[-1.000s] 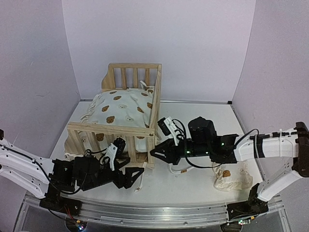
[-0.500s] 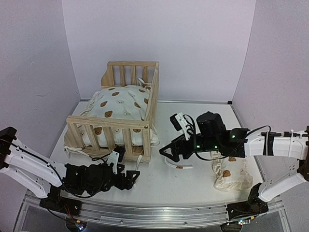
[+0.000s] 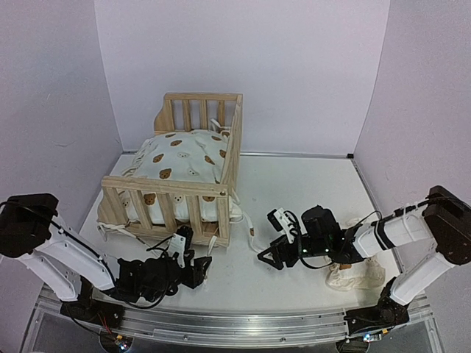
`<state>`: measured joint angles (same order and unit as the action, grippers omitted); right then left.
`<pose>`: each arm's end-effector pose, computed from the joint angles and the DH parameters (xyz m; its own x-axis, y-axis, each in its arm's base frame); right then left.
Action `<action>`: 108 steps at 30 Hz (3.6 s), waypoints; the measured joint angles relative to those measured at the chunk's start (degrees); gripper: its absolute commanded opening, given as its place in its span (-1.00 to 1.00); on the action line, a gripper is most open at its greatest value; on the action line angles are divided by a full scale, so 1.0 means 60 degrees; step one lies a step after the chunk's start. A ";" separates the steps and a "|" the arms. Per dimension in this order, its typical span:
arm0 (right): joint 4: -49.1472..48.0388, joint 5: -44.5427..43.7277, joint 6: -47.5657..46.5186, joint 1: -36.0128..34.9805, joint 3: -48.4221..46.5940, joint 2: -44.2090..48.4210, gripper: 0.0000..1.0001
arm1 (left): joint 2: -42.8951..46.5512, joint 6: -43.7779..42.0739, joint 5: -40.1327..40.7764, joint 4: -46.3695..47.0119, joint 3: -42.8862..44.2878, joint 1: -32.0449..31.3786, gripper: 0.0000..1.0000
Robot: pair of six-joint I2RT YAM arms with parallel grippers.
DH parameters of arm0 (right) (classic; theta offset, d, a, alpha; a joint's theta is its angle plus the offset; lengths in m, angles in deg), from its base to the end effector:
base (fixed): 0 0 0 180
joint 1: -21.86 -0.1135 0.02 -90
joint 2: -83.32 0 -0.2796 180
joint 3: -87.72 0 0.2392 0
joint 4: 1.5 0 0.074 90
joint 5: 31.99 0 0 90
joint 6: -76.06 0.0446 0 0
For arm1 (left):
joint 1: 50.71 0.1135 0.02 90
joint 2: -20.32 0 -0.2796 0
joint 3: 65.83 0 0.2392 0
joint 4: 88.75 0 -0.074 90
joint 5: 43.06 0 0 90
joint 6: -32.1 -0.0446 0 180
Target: Set up the pet bed
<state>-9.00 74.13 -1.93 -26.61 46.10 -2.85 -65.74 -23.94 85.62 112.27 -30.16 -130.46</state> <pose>0.1665 0.2066 0.1543 -0.5709 -0.3432 -0.7458 -0.7640 0.5546 0.3297 0.0716 -0.2392 0.1548 -0.4474 0.0233 -0.8940 0.5080 0.8293 -0.2326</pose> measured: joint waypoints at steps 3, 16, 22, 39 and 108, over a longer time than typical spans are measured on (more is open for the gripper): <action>-0.0900 -0.0168 -0.0091 0.0000 0.0102 -0.0419 0.41 | -0.0769 -0.0295 0.0135 0.0911 -0.0007 0.0007 -0.02; -0.3519 -0.0361 0.0004 0.0000 -0.0368 -0.2426 0.13 | -0.2051 -0.1013 0.0233 0.3355 -0.0036 0.0102 -0.73; -0.4874 -0.0532 0.0685 -0.0011 -0.0423 -0.3191 -0.56 | -0.2098 -0.1333 -0.0069 0.3592 -0.0029 0.0284 -1.00; -0.3486 0.2681 0.7737 -0.0273 -0.0211 0.0973 -1.00 | -0.1075 -0.0863 -0.1366 0.1107 0.0892 -0.1810 -1.00; 0.4790 -0.1417 0.4288 -0.3446 -0.4488 0.0583 0.54 | 0.0729 -0.1286 -0.0342 0.1166 0.0495 -0.2874 -1.00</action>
<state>19.75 65.63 23.79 -47.28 19.17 0.65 -61.37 -31.66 83.56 119.27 -27.18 -147.70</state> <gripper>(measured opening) 0.690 0.007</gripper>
